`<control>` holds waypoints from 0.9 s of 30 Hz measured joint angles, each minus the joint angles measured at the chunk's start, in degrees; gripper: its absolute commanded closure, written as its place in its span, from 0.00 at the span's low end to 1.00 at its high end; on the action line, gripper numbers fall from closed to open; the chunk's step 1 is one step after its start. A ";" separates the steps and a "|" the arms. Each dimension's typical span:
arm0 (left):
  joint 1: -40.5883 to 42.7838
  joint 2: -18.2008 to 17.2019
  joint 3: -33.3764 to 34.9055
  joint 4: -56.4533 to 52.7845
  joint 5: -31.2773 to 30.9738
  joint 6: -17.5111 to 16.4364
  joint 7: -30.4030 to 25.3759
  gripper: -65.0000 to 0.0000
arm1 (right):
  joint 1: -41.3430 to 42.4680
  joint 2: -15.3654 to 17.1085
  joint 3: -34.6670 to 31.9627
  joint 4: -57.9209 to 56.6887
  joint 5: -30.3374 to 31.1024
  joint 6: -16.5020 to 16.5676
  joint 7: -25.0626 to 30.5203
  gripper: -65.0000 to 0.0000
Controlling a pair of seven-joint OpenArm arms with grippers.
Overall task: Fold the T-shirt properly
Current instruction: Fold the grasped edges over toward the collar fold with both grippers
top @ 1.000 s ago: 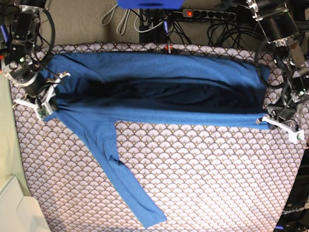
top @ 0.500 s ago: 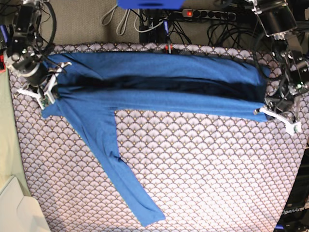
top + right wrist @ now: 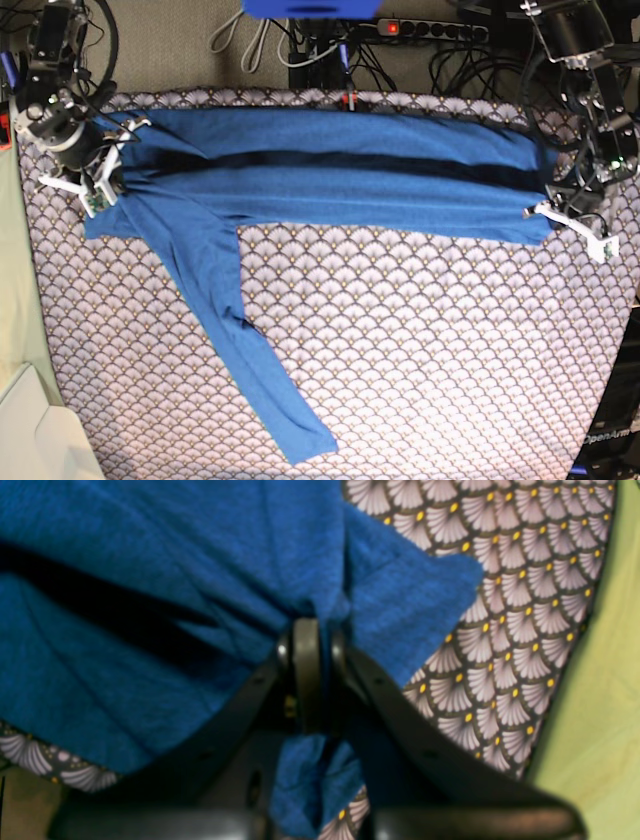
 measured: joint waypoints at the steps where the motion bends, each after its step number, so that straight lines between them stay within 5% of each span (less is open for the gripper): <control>1: 0.00 0.04 0.00 0.00 0.02 0.00 0.00 1.00 | 0.02 0.00 0.00 -0.09 0.00 -0.02 0.02 1.00; 19: 1.44 0.09 -0.07 -0.04 0.20 0.00 0.00 0.99 | 0.13 -0.04 0.00 -4.24 0.02 -0.02 0.04 1.00; 23: 1.57 0.07 -0.07 -0.04 0.22 0.00 0.07 0.80 | 0.11 -0.04 0.00 -4.24 0.02 -0.02 0.04 0.96; 27: 1.90 -0.02 -0.17 -0.04 0.44 0.02 2.64 0.58 | 0.11 0.00 0.00 -4.24 -0.11 -0.04 -2.64 0.75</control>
